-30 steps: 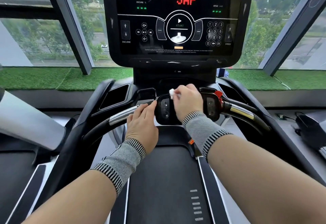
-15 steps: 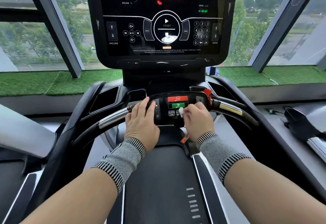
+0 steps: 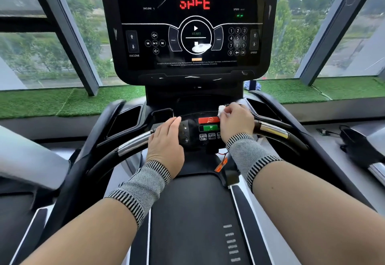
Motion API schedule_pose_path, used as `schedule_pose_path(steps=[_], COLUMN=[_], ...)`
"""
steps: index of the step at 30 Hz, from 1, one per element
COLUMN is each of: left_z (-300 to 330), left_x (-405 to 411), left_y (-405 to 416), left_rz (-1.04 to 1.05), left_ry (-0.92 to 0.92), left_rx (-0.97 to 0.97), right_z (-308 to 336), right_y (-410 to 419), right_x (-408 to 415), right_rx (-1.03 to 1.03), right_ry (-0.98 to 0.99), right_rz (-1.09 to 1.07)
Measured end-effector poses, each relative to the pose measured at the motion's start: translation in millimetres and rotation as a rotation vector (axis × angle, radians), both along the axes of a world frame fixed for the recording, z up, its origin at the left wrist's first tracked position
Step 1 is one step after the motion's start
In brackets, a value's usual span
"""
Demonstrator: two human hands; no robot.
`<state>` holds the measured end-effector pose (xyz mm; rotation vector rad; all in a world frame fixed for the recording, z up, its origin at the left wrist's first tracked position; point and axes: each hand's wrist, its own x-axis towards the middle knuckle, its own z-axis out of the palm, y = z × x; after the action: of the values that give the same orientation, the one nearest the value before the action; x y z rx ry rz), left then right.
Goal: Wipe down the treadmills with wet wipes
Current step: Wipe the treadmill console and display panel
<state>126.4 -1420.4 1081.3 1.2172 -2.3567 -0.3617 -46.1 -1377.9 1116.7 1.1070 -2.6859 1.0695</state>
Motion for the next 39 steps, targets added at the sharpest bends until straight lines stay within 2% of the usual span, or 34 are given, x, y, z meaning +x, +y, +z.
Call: schedule_pose_path(steps=[9,12,15,21,25,31,36,39], left_z=[2.1,2.8,3.7,9.6,12.9,19.9,21.1,23.2], left_x=[3.6,6.2,6.9,1.4,4.1,13.8,20.4,16.0], left_y=[-4.2,-6.7,-11.1,-21.0,-30.0,-39.5,-50.1,-54.5], left_rz=[0.000,-0.016,-0.032,-0.056,-0.062,-0.042,-0.032,-0.035], left_ry=[0.093,0.061,0.014,0.027,0.111,0.170,0.187,0.200], left_rx=[0.026,0.007,-0.036,0.001,0.051,0.139,0.142,0.177], right_z=[-6.0,-5.6,0.2,9.6,21.2,38.0,41.8,41.2], right_y=[-27.6,-26.8,-17.4,11.0,-0.5,-47.1,-78.9,-84.2], right_x=[64.7,66.1,39.8,-28.5,-34.8,2.1,43.6,44.5], right_rx=[0.066,0.082,0.125,0.176,0.317,0.553,0.601,0.621], right_ry=[0.157,0.180,0.191,0.160,0.204,0.228,0.224,0.218], right_rz=[0.423,0.492,0.405,0.084,0.069,0.250,0.572,0.612])
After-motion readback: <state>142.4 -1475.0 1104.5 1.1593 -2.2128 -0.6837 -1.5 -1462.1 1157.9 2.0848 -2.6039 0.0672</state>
